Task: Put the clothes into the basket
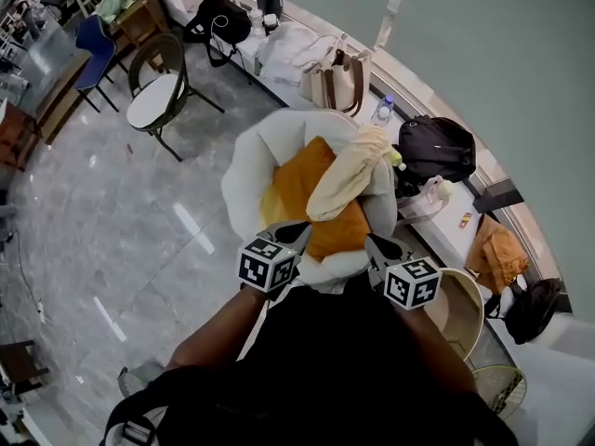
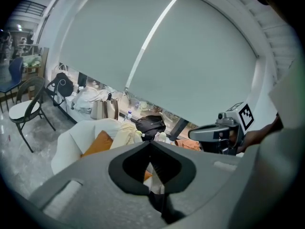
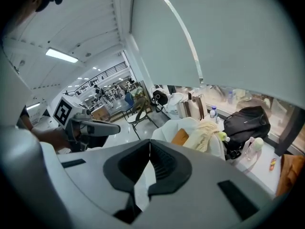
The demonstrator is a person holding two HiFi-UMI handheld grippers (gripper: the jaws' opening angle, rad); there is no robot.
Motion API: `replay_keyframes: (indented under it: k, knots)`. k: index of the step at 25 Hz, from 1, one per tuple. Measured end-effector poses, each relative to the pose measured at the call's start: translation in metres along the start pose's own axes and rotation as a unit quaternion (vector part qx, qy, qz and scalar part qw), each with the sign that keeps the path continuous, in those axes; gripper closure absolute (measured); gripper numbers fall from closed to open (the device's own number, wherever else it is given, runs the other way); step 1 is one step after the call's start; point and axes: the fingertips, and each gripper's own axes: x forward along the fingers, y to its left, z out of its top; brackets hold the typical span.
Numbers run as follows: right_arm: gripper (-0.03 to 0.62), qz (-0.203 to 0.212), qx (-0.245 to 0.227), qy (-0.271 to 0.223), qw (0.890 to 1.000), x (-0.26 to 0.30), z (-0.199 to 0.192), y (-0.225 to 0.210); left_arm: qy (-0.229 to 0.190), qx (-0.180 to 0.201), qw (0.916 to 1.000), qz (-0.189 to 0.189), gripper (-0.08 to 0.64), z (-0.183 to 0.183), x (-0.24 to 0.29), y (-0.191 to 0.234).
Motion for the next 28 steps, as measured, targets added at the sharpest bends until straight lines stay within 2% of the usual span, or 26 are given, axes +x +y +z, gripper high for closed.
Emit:
replay_keyframes:
  k: [5, 10, 19, 24, 28]
  knots:
    - [0.577, 0.019, -0.008, 0.019, 1.000, 0.020, 0.016, -0.046, -0.006, -0.018, 0.9995, 0.025, 0.560, 0.013, 0.028, -0.001]
    - [0.577, 0.009, -0.041, 0.039, 0.998, 0.049, 0.022, -0.120, 0.003, -0.043, 0.9970, 0.064, 0.559, 0.019, 0.070, 0.011]
    - [0.577, 0.001, -0.024, 0.078, 0.997, 0.128, 0.008, -0.246, 0.033, -0.078, 0.9879, 0.130, 0.560, 0.024, 0.127, 0.027]
    - [0.577, -0.001, -0.029, 0.105, 0.994, 0.188, -0.014, -0.298, 0.035, -0.090, 0.9817, 0.164, 0.559, 0.021, 0.147, 0.033]
    - [0.575, -0.018, -0.027, 0.125, 0.992, 0.230, -0.028, -0.338, 0.054, -0.097, 0.9780, 0.177, 0.560, 0.007, 0.159, 0.034]
